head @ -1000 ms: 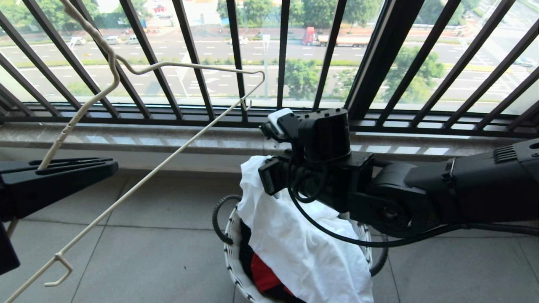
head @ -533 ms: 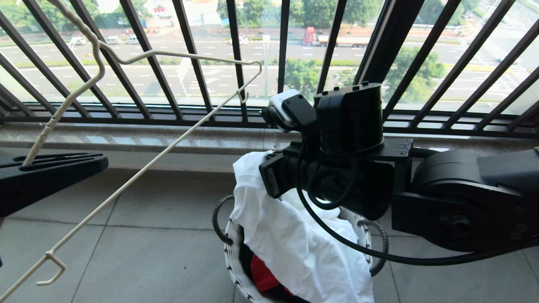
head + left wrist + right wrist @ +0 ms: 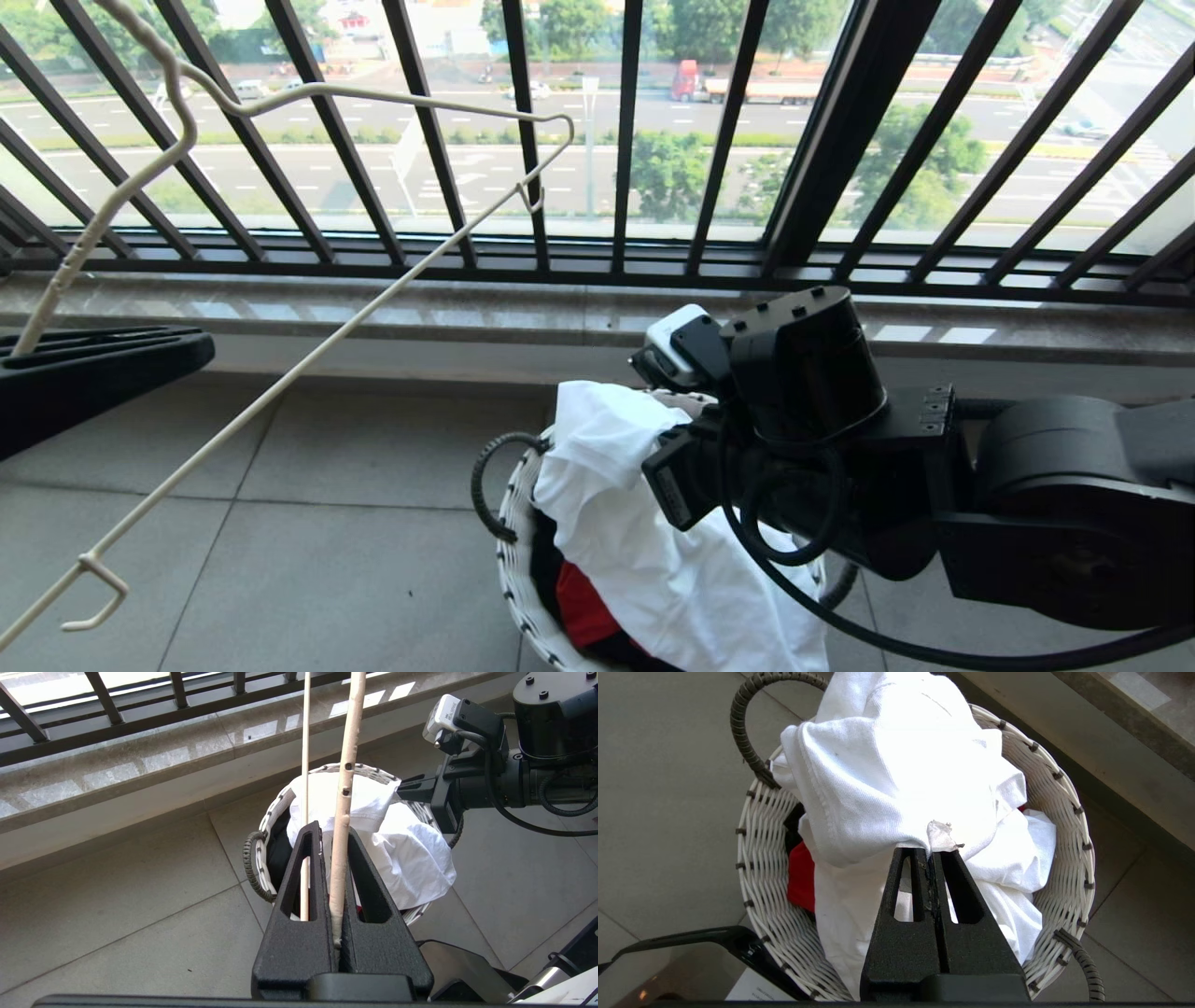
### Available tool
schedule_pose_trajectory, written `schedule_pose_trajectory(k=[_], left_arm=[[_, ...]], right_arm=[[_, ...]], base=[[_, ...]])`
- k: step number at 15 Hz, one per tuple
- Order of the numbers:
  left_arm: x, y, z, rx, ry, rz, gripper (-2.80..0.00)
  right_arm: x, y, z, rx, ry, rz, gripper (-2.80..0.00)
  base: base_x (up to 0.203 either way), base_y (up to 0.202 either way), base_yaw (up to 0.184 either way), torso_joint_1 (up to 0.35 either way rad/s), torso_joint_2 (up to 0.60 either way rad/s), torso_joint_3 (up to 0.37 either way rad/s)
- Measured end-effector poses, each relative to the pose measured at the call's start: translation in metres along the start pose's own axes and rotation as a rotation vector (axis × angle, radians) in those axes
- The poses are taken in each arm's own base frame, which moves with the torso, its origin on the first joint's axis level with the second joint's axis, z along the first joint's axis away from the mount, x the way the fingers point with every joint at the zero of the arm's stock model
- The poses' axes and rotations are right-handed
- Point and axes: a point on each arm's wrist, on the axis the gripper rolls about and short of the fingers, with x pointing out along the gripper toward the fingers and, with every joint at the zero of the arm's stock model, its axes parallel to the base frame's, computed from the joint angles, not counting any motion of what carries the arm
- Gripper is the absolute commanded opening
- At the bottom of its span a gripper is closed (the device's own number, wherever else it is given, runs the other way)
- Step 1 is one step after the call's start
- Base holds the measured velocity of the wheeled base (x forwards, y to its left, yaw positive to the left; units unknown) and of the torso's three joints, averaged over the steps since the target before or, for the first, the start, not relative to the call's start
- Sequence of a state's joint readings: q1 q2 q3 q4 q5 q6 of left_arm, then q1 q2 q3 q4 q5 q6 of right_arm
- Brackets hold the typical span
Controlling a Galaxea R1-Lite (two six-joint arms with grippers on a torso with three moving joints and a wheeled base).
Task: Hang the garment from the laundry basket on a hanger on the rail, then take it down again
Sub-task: Pick up clothes from the basket
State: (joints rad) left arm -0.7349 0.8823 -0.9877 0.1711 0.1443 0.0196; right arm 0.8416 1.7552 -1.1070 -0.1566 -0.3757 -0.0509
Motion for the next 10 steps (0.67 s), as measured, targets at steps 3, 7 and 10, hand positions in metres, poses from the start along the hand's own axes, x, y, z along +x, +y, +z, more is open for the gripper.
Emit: schedule_pose_trajectory(k=[3, 7, 10], left_arm=[[0.001, 0.0, -0.001, 0.001, 0.004, 0.0, -2.8], [0.002, -0.001, -0.002, 0.002, 0.012, -0.003, -2.8], [0.002, 0.0, -0.002, 0.002, 0.011, -0.002, -2.8]], right_arm=[[-0.007, -0.021, -0.023, 0.003, 0.067, -0.047, -2.8], [-0.02, -0.033, -0.052, -0.015, 0.145, -0.07, -2.8], [-0.016, -0.045, -0.062, 0.005, 0.177, -0.089, -2.8]], base=[[0.0, 0.0, 0.0, 0.0, 0.0, 0.0], [0.0, 0.0, 0.0, 0.0, 0.0, 0.0], [0.0, 0.0, 0.0, 0.0, 0.0, 0.0]])
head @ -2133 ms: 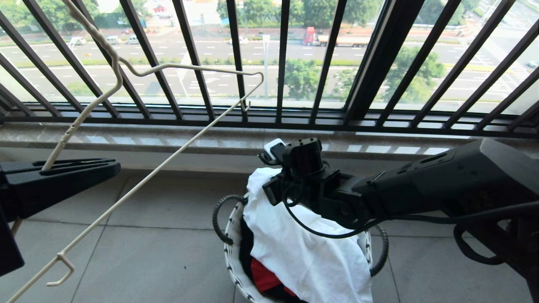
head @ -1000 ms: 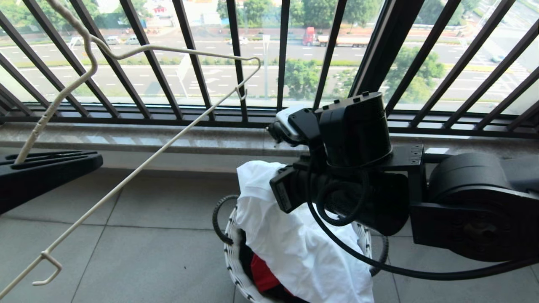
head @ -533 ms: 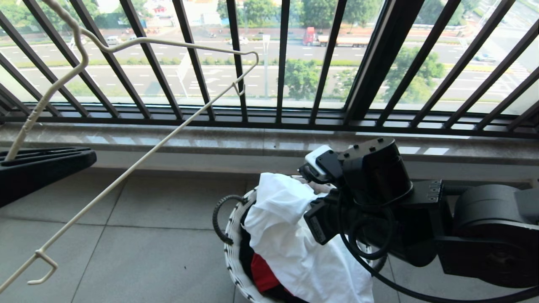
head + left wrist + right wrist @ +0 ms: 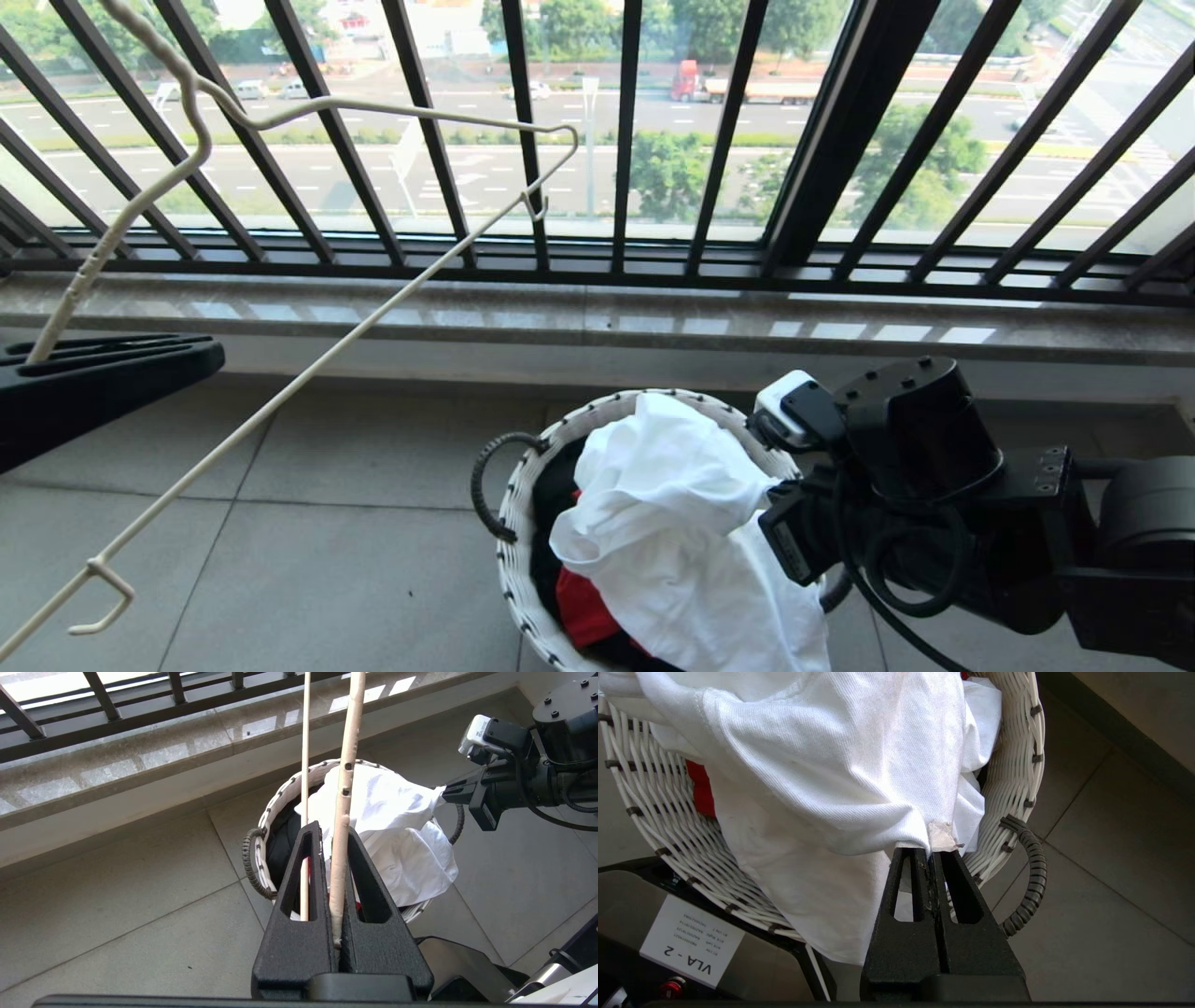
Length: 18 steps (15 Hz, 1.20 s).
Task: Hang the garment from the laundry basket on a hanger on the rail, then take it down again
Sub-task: Pick up clothes from the basket
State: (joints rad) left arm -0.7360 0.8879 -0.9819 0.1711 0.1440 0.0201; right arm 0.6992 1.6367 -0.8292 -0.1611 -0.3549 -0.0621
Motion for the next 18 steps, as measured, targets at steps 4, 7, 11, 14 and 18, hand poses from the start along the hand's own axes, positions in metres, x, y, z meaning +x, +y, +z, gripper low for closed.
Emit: schedule_pose_trajectory(k=[4, 7, 11, 14, 18], left_arm=[[-0.002, 0.0, 0.001, -0.002, -0.01, 0.001, -2.8], [-0.002, 0.0, 0.002, -0.002, -0.011, 0.003, -2.8], [-0.001, 0.0, 0.001, -0.001, -0.008, 0.002, -2.8], [-0.001, 0.0, 0.001, -0.001, -0.008, 0.002, -2.8], [-0.001, 0.0, 0.001, -0.001, -0.007, 0.002, -2.8]], right_arm=[[0.03, 0.009, -0.008, 0.003, 0.019, 0.026, -2.8], [0.052, 0.018, -0.009, 0.008, -0.015, 0.043, -2.8], [0.053, 0.028, -0.007, -0.005, -0.022, 0.067, 0.0], [0.046, 0.029, -0.009, -0.012, -0.022, 0.075, 0.0], [0.016, 0.02, -0.006, -0.015, -0.035, 0.083, 0.0]], base=[[0.0, 0.0, 0.0, 0.0, 0.0, 0.0], [0.0, 0.0, 0.0, 0.0, 0.0, 0.0], [0.0, 0.0, 0.0, 0.0, 0.0, 0.0], [0.0, 0.0, 0.0, 0.0, 0.0, 0.0], [0.0, 0.0, 0.0, 0.0, 0.0, 0.0]])
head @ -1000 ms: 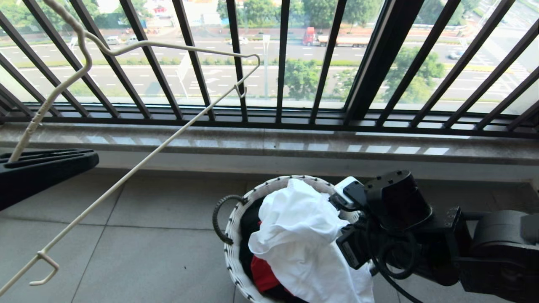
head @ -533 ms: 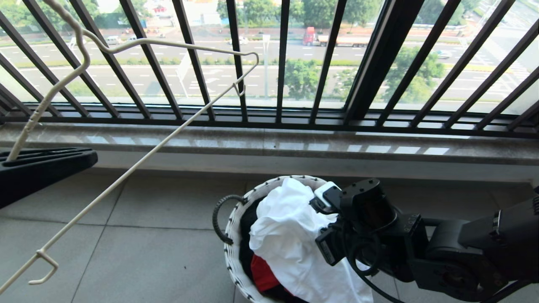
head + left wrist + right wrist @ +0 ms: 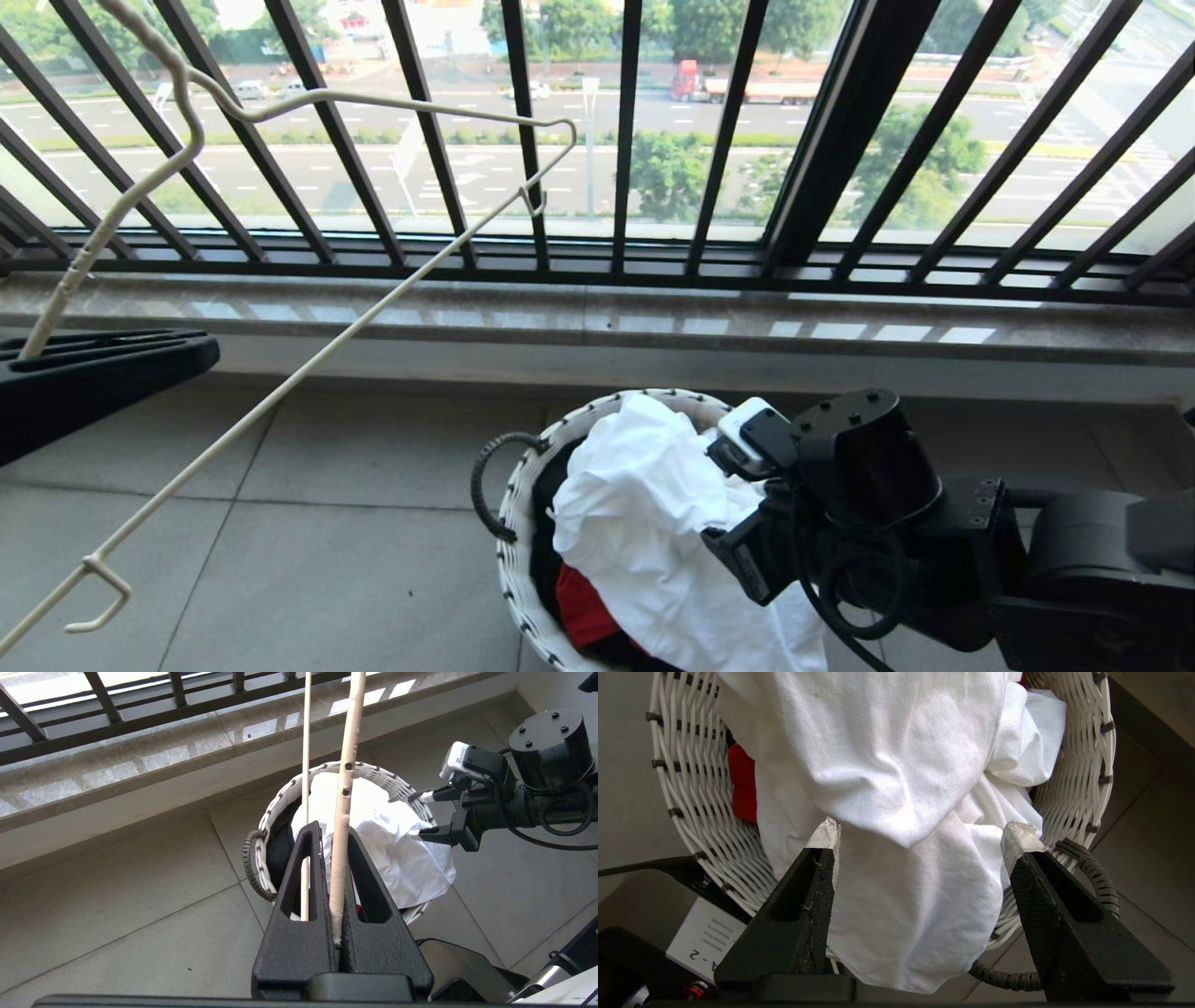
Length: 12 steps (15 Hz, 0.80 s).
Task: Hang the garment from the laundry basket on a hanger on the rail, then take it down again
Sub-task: Pick up clothes from the basket
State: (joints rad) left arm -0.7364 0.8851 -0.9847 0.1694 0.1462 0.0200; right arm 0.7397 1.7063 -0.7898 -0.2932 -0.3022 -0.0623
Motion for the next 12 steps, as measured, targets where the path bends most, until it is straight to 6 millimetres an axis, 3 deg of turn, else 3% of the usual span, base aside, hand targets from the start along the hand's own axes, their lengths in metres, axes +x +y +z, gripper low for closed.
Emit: schedule_pose_trajectory(k=[1, 2, 7, 12], left_arm=[[0.0, 0.0, 0.0, 0.0, 0.0, 0.0, -2.8], [0.0, 0.0, 0.0, 0.0, 0.0, 0.0, -2.8], [-0.001, 0.0, 0.001, 0.0, -0.003, 0.0, -2.8], [-0.002, 0.0, 0.003, -0.002, -0.011, 0.002, -2.8]], right_arm=[[-0.009, 0.0, 0.004, -0.003, -0.012, 0.008, 0.0], [-0.018, 0.002, 0.01, -0.004, -0.042, 0.021, -2.8], [-0.038, 0.035, 0.022, -0.033, -0.112, 0.12, -2.8], [-0.026, 0.074, 0.02, 0.02, -0.09, 0.052, -2.8]], base=[[0.0, 0.0, 0.0, 0.0, 0.0, 0.0], [0.0, 0.0, 0.0, 0.0, 0.0, 0.0], [0.0, 0.0, 0.0, 0.0, 0.0, 0.0], [0.0, 0.0, 0.0, 0.0, 0.0, 0.0]])
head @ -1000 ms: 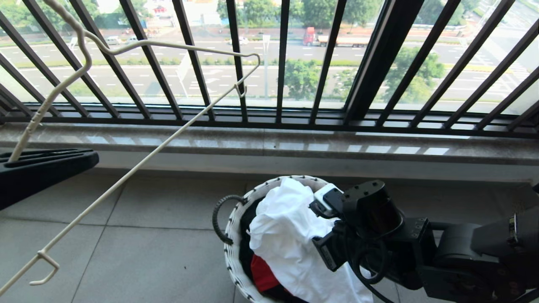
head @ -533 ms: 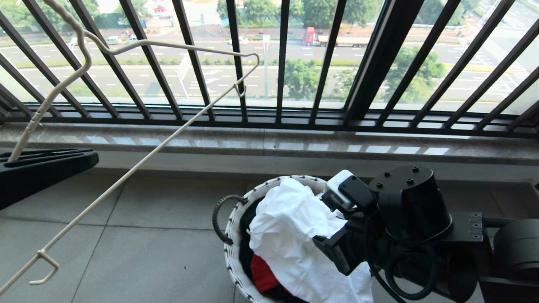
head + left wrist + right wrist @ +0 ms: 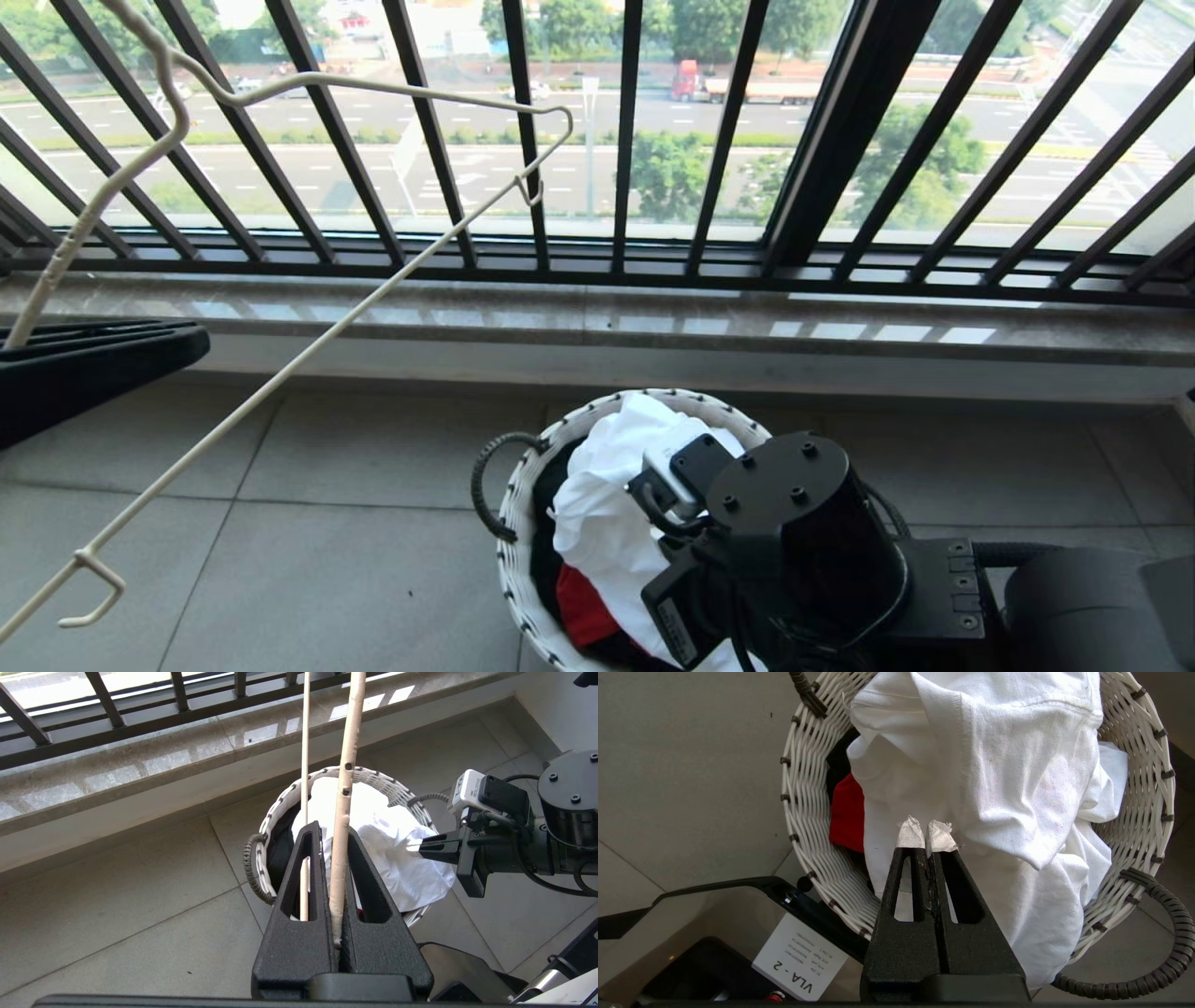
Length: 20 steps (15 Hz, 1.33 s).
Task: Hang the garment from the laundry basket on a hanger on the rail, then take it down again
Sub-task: Pick up clothes from the basket
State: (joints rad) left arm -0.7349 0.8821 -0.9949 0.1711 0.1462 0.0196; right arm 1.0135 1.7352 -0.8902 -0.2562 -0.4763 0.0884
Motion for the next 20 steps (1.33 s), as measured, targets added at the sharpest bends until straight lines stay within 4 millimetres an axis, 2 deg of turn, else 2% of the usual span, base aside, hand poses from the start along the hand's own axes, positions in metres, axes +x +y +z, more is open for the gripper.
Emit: schedule_pose_trajectory(k=[1, 7, 12, 16, 20], left_arm=[[0.0, 0.0, 0.0, 0.0, -0.001, -0.001, -2.8], [0.002, 0.0, -0.001, 0.002, 0.009, -0.003, -2.8], [0.005, -0.001, -0.002, 0.003, 0.019, -0.003, -2.8], [0.005, -0.001, -0.002, 0.003, 0.018, -0.002, -2.8], [0.002, 0.0, -0.001, 0.001, 0.006, -0.001, -2.8]], right_arm=[[0.003, 0.006, -0.001, 0.003, 0.005, -0.014, 0.0], [0.033, 0.027, -0.008, 0.027, -0.036, -0.107, 0.0], [0.052, 0.037, -0.015, -0.006, -0.008, -0.141, 0.0], [0.069, 0.034, -0.011, -0.064, -0.081, -0.302, 0.0], [0.077, 0.022, -0.007, -0.123, -0.142, -0.42, 0.0]], base=[[0.0, 0.0, 0.0, 0.0, 0.0, 0.0], [0.0, 0.0, 0.0, 0.0, 0.0, 0.0], [0.0, 0.0, 0.0, 0.0, 0.0, 0.0], [0.0, 0.0, 0.0, 0.0, 0.0, 0.0], [0.0, 0.0, 0.0, 0.0, 0.0, 0.0]])
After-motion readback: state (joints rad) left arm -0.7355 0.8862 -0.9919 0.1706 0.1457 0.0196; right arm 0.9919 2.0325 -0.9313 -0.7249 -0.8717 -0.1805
